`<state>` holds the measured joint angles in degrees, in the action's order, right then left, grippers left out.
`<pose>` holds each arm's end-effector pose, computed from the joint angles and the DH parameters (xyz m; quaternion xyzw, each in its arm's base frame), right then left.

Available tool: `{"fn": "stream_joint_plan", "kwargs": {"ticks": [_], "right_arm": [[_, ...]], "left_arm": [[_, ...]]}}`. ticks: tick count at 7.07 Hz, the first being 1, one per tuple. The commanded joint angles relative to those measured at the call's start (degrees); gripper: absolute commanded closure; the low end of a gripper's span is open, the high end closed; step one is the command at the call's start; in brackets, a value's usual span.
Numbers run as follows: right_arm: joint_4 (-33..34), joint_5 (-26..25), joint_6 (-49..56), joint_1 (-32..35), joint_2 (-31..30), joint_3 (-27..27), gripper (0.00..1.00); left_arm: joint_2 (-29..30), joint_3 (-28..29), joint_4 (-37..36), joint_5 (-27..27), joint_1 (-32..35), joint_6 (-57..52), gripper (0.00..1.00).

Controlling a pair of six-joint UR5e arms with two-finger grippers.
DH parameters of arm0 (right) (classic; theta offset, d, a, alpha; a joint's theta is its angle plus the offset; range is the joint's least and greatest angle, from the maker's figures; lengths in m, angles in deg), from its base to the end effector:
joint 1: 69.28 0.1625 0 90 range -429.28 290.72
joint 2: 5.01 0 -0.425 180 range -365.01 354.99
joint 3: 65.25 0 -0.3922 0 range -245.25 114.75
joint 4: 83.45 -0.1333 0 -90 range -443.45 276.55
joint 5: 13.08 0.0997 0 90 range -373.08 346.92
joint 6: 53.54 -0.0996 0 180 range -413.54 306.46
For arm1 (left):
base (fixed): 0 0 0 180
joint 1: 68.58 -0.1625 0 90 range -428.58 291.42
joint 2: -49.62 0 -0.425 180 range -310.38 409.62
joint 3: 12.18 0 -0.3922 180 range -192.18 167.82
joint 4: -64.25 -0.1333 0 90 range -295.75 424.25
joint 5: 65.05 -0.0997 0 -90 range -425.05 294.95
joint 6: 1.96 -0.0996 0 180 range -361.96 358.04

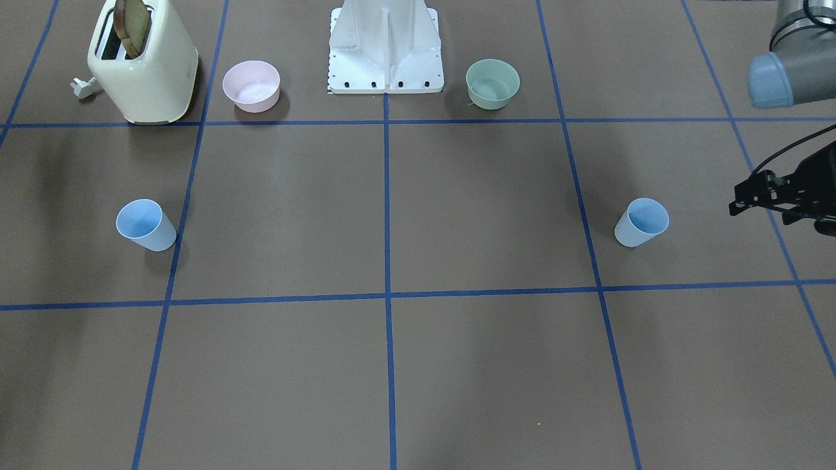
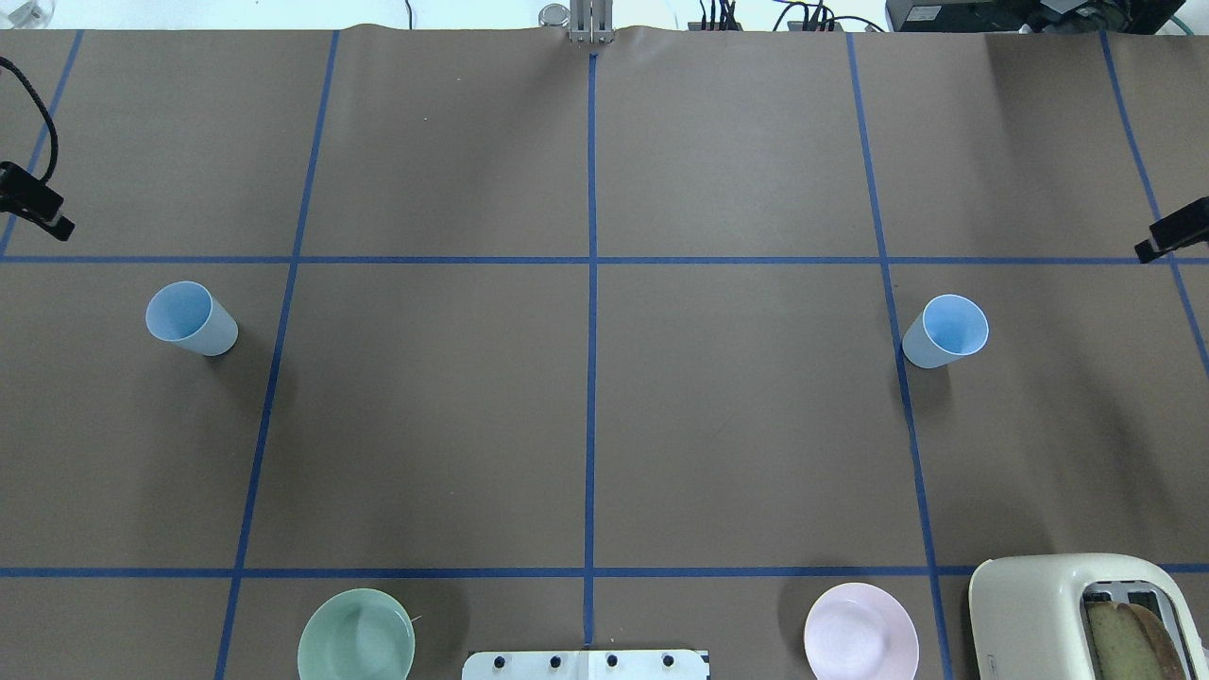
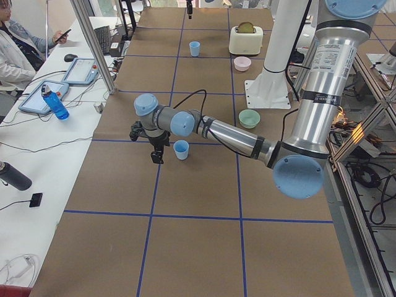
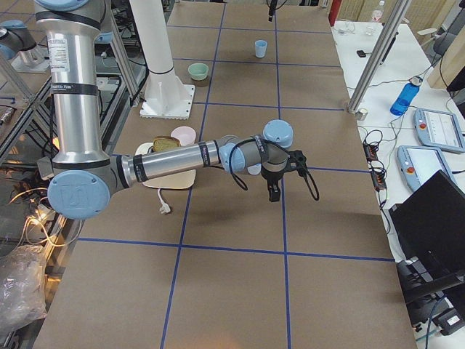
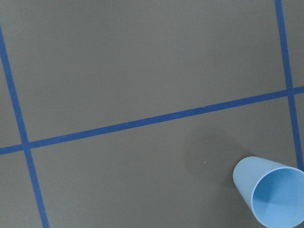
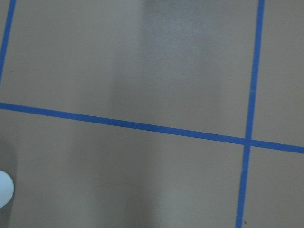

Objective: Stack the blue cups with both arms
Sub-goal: 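Move both grippers down toward the light-blue cups beside each arm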

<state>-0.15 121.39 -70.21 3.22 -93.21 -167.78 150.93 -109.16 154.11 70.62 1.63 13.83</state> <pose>-0.0933 -0.5073 0.5208 0.0522 -0.4053 -0.0756 0.9096 0.1353 -0.5594 0.4912 0.0213 0.4093 0.0929 0.9074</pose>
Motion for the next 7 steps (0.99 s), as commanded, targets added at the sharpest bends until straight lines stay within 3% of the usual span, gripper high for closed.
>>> {"fn": "stream_joint_plan", "kwargs": {"ticks": [1,4,7], "right_arm": [[-0.94,0.01,-9.14,-6.83,0.39,-3.89,0.10],[-6.58,-0.17,-13.91,-9.83,-0.57,-3.64,0.10],[-6.67,-0.17,-14.26,-10.80,-0.31,-3.47,0.10]], "left_arm": [[-1.29,0.30,7.93,-0.14,-4.46,8.00,0.02],[-2.35,0.65,12.62,-0.49,-8.07,12.51,0.05],[-2.35,0.74,12.62,-0.49,-10.27,13.30,0.21]]}}
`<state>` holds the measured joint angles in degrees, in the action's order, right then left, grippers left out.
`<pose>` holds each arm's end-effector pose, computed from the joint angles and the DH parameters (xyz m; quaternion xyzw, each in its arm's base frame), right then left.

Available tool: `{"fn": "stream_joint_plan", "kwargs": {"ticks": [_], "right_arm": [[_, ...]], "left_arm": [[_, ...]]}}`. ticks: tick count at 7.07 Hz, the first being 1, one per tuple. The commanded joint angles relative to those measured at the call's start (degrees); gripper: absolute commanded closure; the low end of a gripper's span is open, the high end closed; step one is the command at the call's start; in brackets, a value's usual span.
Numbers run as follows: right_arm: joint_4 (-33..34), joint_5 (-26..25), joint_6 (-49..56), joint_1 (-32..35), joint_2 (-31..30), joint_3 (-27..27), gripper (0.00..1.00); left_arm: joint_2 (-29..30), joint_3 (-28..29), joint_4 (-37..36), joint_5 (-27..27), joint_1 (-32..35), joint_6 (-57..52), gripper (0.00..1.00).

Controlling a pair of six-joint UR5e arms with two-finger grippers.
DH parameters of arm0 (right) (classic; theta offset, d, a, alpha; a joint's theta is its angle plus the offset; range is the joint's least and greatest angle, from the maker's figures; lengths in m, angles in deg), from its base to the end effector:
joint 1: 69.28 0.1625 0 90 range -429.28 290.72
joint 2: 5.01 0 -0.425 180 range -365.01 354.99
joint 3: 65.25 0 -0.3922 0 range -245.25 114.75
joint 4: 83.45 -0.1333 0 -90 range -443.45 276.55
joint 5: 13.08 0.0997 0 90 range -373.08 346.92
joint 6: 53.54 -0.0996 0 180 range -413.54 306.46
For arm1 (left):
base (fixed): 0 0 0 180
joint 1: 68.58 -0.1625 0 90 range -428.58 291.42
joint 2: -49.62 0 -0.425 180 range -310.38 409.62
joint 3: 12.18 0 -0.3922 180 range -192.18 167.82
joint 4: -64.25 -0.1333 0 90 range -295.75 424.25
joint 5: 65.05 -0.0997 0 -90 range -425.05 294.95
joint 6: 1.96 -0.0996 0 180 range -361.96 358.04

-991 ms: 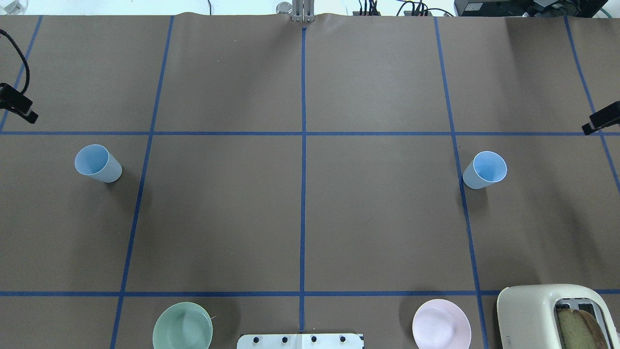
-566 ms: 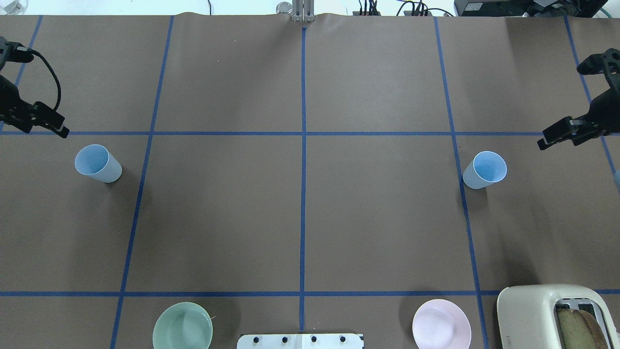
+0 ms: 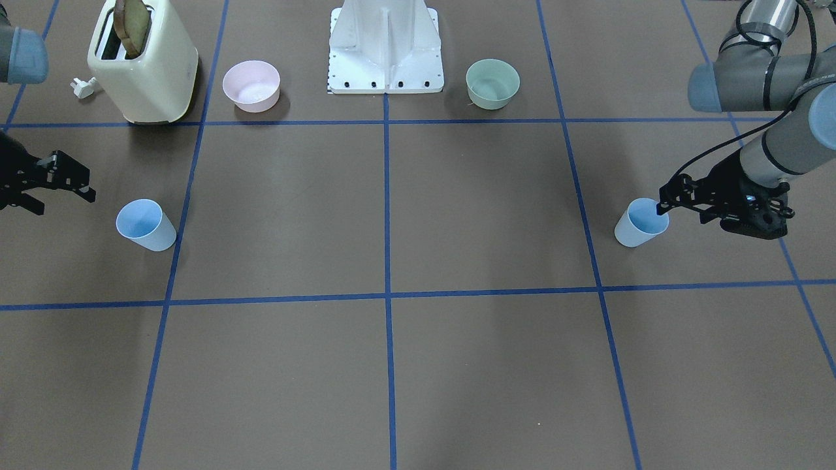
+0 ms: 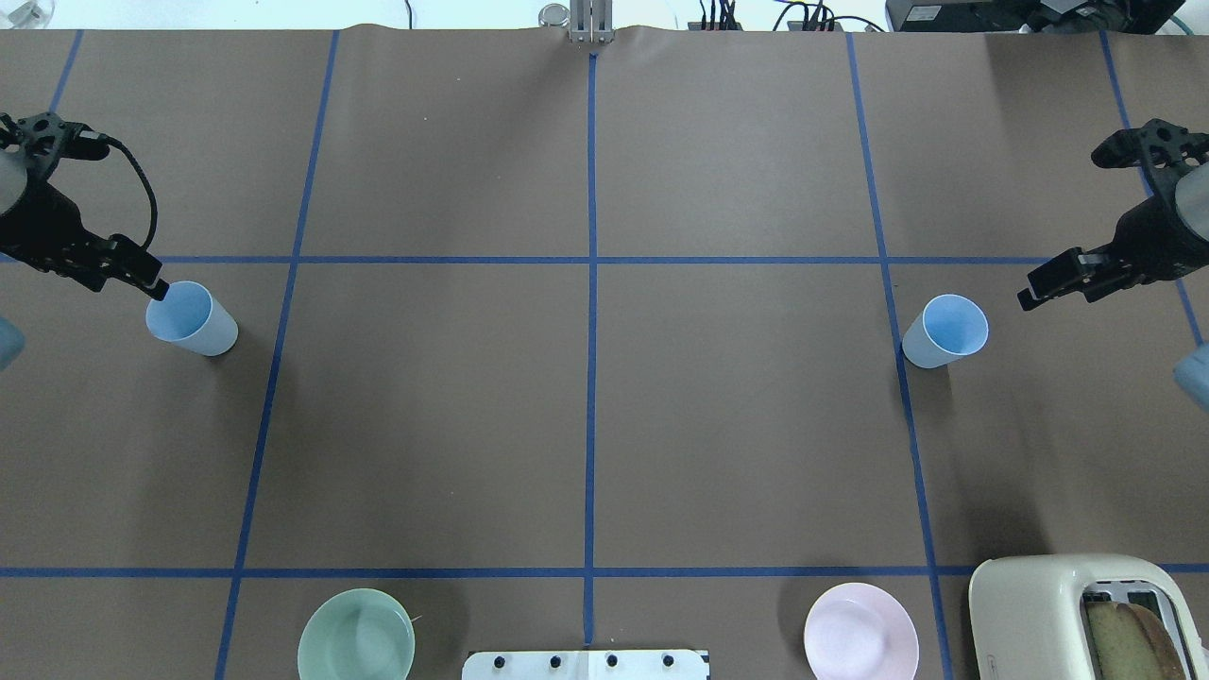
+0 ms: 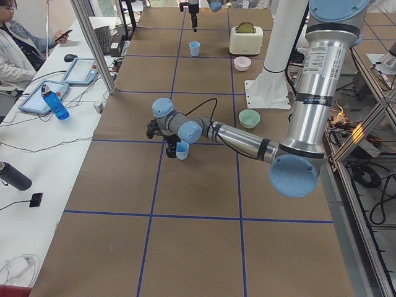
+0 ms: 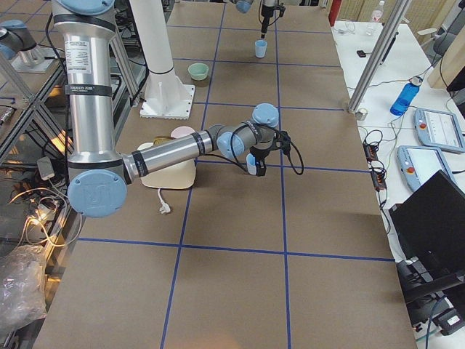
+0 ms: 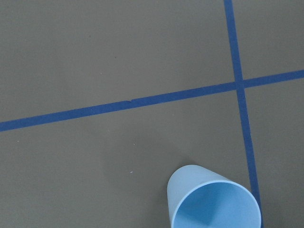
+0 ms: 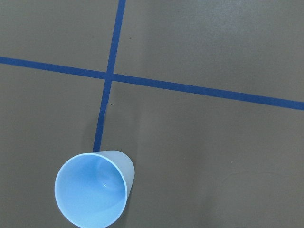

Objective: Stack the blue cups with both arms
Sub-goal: 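Move both grippers down toward the light-blue cups beside each arm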

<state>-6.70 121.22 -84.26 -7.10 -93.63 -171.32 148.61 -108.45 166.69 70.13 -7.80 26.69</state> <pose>-0.1800 -0.4777 0.4802 0.0361 -0.4370 -0.0772 0.8954 0.2215 -0.5243 0.4949 0.0130 0.4333 0.0964 0.8960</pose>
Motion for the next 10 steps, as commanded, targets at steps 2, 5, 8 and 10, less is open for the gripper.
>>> {"fn": "stream_joint_plan", "kwargs": {"ticks": [2,5,8,10], "right_arm": [[-0.03,-0.52,-0.21,-1.54,0.63,0.43,0.10],[-0.03,-0.61,-0.21,-2.15,0.90,0.52,0.10],[-0.03,-0.61,-0.21,-2.16,0.90,0.52,0.10],[-0.03,-0.70,-0.21,-2.33,0.90,0.61,0.12]], "left_arm": [[-0.03,0.56,0.13,0.44,-1.54,0.44,0.33],[0.32,5.72,6.69,0.53,-2.07,0.70,0.43],[0.59,5.40,7.51,3.23,-2.07,2.90,1.00],[1.29,4.78,6.90,3.60,-2.07,3.16,1.00]]}}
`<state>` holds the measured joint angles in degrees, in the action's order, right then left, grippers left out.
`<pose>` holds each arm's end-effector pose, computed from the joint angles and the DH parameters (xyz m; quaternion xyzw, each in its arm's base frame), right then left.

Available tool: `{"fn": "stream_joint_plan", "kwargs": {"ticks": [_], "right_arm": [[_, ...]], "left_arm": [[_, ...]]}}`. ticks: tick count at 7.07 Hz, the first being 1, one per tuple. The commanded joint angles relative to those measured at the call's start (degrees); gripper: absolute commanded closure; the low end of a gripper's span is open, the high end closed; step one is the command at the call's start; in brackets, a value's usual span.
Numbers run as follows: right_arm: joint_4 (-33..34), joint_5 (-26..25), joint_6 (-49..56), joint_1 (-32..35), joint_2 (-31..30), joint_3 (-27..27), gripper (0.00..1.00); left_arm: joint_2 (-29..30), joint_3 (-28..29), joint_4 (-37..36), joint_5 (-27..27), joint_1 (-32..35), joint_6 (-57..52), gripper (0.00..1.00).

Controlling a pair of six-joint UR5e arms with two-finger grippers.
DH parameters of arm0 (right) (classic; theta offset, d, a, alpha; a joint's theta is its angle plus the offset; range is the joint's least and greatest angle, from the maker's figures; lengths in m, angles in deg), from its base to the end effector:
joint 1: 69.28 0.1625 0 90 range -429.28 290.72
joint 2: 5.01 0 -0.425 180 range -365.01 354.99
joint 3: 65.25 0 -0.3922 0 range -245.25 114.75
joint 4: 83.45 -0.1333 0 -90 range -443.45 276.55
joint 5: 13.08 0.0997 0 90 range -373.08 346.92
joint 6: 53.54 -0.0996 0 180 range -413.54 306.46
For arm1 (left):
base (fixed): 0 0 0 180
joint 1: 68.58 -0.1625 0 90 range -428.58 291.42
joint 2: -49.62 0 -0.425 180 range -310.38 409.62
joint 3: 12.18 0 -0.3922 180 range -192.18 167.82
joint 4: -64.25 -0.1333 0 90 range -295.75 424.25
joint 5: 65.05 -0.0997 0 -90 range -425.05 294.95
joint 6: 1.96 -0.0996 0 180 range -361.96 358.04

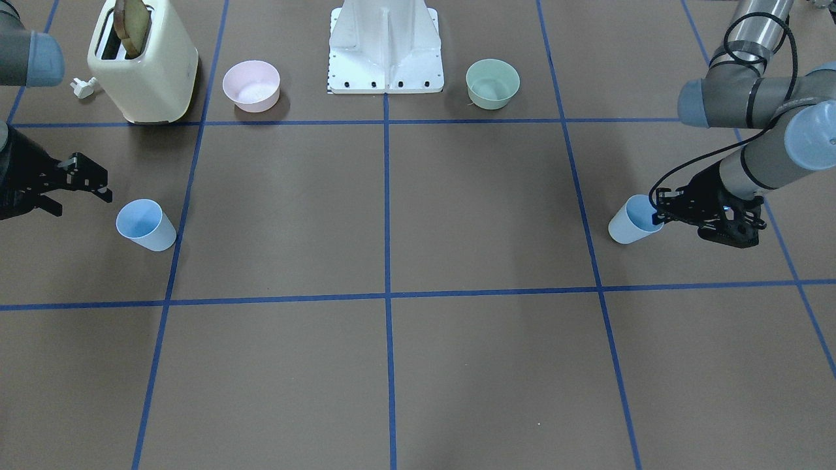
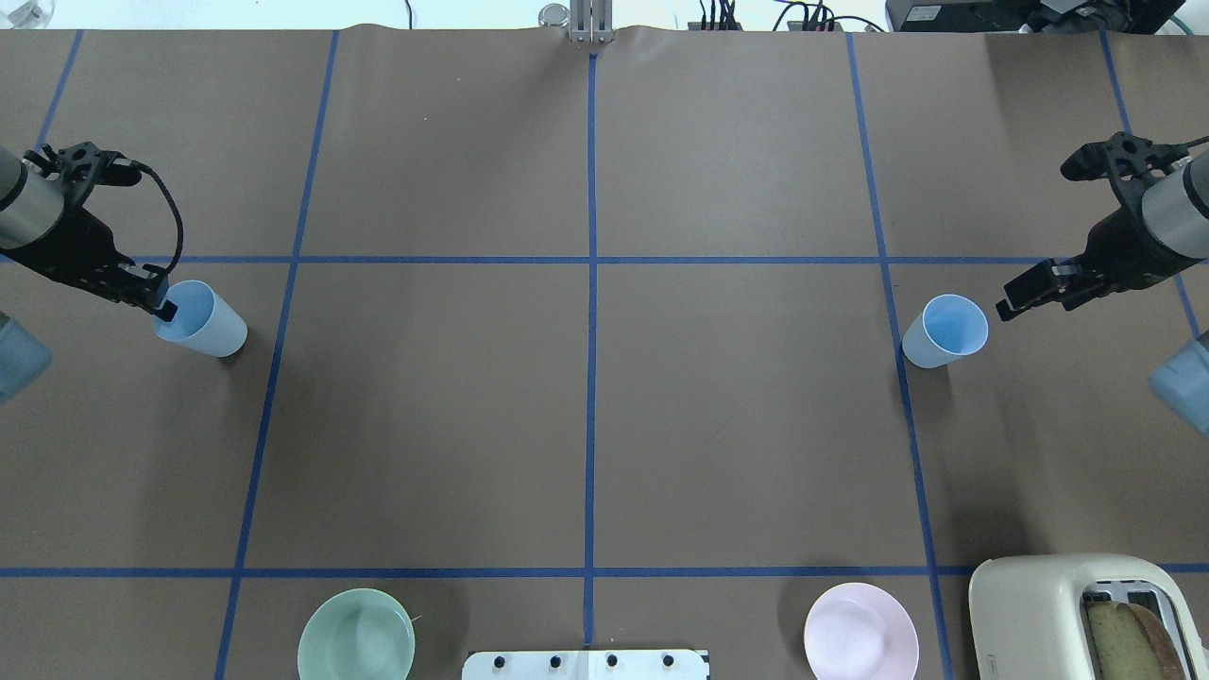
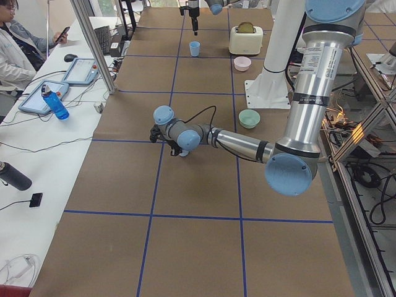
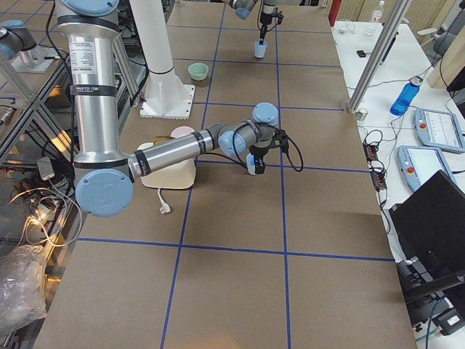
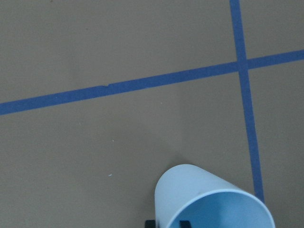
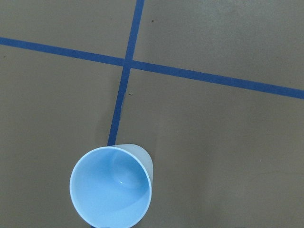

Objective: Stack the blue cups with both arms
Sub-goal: 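Grasp the light-blue cup with the left gripper while the right gripper grasps its cup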

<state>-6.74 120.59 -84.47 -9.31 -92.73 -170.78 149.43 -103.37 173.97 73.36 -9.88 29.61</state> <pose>-0.2008 -0.4763 0.4774 0.0327 -0.4350 -0.0927 0.8950 0.2495 -0.5235 0.5124 -0.0001 0.4633 0.1065 0.8798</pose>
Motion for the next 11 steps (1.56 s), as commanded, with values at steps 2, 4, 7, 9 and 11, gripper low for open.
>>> {"fn": "stream_joint_plan", "kwargs": {"ticks": [2,4,7,9,11], "right_arm": [[0.01,-0.07,0.00,-0.73,0.70,0.59,0.12],[-0.08,-1.29,0.09,-2.13,1.40,1.90,0.17],[-0.08,-1.74,0.09,-3.10,3.42,3.92,0.17],[-0.08,-1.74,0.52,-3.28,4.04,5.16,0.21],[-0.08,-1.83,0.35,-3.37,5.26,6.30,0.24]], "left_arm": [[4.92,-0.92,-4.65,0.37,0.01,3.12,1.00],[12.74,-2.59,-12.22,0.28,-0.17,9.45,1.00],[20.58,-3.82,-14.10,-2.59,-6.21,24.46,1.00],[24.26,-4.26,-14.10,-5.42,-10.60,31.40,1.00],[26.56,-4.26,-14.10,-9.02,-14.74,35.12,1.00]]}}
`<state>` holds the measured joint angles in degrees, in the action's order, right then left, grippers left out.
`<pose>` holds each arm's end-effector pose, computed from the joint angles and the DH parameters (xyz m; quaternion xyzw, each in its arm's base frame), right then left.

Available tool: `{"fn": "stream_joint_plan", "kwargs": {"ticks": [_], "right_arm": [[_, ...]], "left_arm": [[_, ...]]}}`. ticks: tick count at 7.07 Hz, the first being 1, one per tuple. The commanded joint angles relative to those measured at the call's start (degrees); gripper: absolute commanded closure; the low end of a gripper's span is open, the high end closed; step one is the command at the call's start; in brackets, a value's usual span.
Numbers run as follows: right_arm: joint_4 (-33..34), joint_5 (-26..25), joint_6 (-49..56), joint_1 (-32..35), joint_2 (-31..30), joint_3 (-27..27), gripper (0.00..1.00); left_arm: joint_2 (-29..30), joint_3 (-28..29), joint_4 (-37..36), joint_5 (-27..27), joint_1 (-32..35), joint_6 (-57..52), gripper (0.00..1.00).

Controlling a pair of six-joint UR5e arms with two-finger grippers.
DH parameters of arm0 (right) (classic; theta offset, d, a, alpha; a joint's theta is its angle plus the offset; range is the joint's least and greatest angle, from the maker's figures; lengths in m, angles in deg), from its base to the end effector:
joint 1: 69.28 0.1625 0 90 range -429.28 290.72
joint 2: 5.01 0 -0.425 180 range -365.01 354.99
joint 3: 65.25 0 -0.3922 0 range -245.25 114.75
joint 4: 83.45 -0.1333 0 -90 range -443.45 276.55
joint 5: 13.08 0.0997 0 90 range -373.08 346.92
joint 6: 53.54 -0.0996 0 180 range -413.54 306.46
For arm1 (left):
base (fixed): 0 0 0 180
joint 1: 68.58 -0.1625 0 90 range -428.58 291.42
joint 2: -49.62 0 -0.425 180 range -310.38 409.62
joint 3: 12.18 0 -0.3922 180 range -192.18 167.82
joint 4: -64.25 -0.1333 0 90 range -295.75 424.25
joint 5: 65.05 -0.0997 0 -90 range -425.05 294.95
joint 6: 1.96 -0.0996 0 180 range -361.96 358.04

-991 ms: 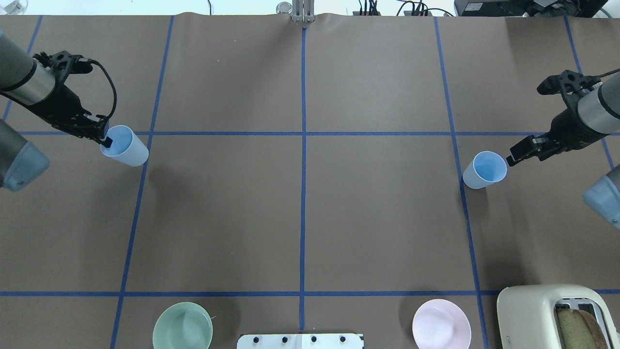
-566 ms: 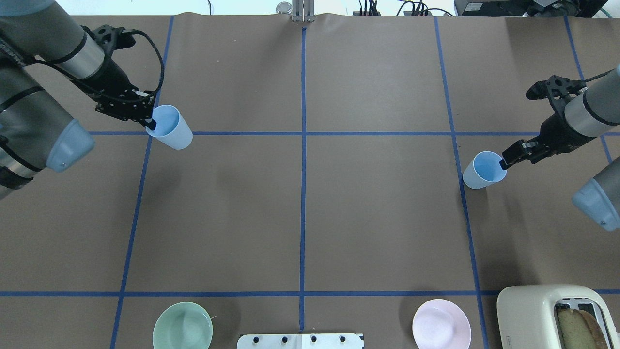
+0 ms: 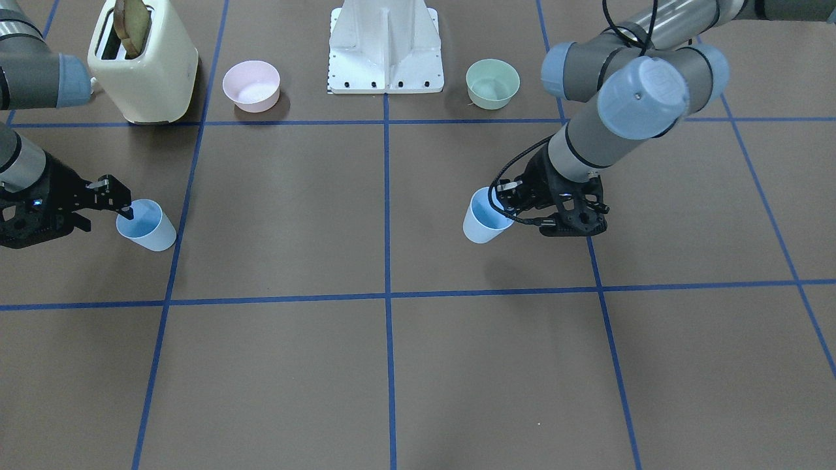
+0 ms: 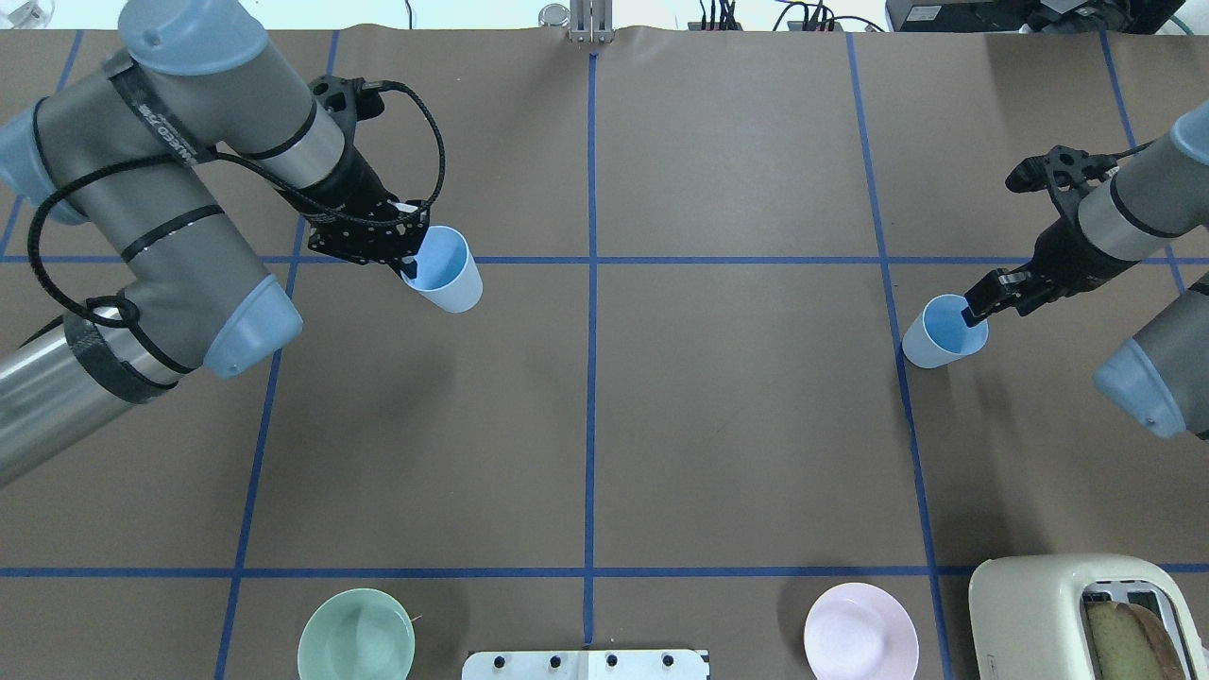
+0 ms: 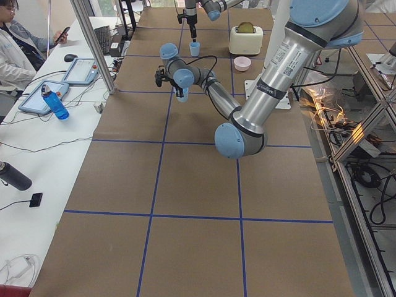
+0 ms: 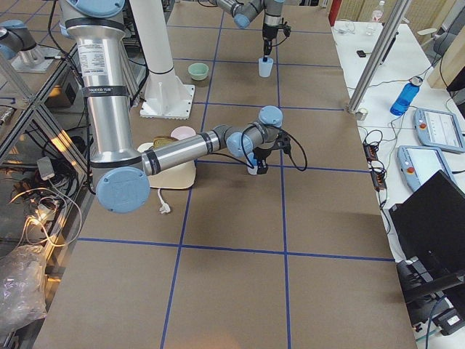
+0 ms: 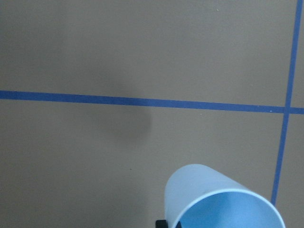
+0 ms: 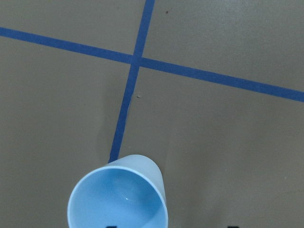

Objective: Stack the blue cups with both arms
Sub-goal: 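Carry the left cup to the table center and set it down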

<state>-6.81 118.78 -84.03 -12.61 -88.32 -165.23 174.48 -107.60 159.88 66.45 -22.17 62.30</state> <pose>-0.2456 -0.4951 0.4864 0.0230 -0.4208 -0.1149 0.8996 0.4098 -0.5281 0.2380 -0.0489 0.4869 -0.0185 0.8719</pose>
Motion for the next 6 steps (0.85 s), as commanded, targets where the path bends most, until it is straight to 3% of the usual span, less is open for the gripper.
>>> {"fn": "stream_joint_plan", "kwargs": {"ticks": [1,3,6], "right_arm": [[0.00,-0.02,-0.36,-0.25,1.39,1.36,0.24],[-0.09,-0.02,0.08,-0.86,1.48,1.80,0.29],[0.00,-0.72,-0.27,-1.74,1.57,1.81,0.49]], "left_arm": [[2.75,-0.03,0.00,-2.30,-4.12,4.02,1.00],[4.78,0.58,0.00,-8.08,-9.48,6.58,1.00],[7.40,3.81,0.08,-8.36,-10.20,6.84,1.00]]}}
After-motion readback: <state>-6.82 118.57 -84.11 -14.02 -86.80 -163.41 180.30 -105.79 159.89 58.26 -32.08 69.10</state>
